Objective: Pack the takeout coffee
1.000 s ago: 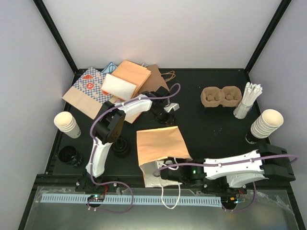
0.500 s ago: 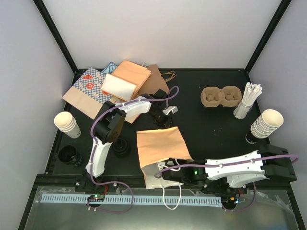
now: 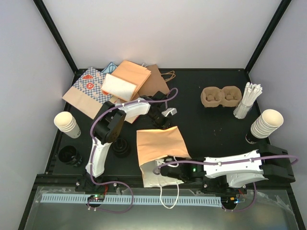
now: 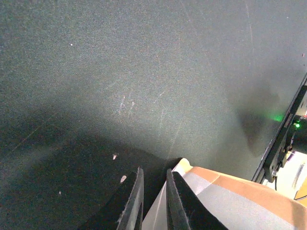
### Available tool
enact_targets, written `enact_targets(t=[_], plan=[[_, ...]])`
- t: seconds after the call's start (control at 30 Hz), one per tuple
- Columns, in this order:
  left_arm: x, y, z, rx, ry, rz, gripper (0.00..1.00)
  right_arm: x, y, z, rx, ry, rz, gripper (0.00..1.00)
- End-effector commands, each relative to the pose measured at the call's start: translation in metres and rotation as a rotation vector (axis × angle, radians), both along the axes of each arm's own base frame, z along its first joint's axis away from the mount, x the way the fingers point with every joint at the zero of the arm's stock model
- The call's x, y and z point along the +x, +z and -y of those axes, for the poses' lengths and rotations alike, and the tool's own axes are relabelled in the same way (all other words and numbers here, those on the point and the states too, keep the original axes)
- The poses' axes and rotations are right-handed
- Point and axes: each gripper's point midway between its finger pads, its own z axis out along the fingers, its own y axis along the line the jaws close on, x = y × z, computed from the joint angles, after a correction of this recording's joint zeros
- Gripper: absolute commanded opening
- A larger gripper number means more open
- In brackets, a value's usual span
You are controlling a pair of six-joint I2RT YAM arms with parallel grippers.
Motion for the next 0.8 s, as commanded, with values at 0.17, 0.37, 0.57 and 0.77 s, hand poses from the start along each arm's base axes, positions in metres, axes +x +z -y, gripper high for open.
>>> enact_targets(t=[0.17,0.37,0.57,0.77], plan=[[-0.037,0.020,0.003,-0.055,-0.057,-0.094,0.15,0.012,-0.014,0.005,-0.024,-0.067,-0.077,0.47],[-0.037,0.026,0.004,-0.062,-0.057,-0.083,0.17,0.012,-0.004,0.002,0.004,-0.077,-0.085,0.47],[-0.027,0.041,0.007,-0.079,-0.044,-0.034,0.32,0.006,0.020,-0.005,0.111,-0.081,-0.139,0.47],[-0.020,0.055,0.012,-0.094,-0.036,0.001,0.49,0.000,0.012,0.004,0.079,-0.094,-0.186,0.47]])
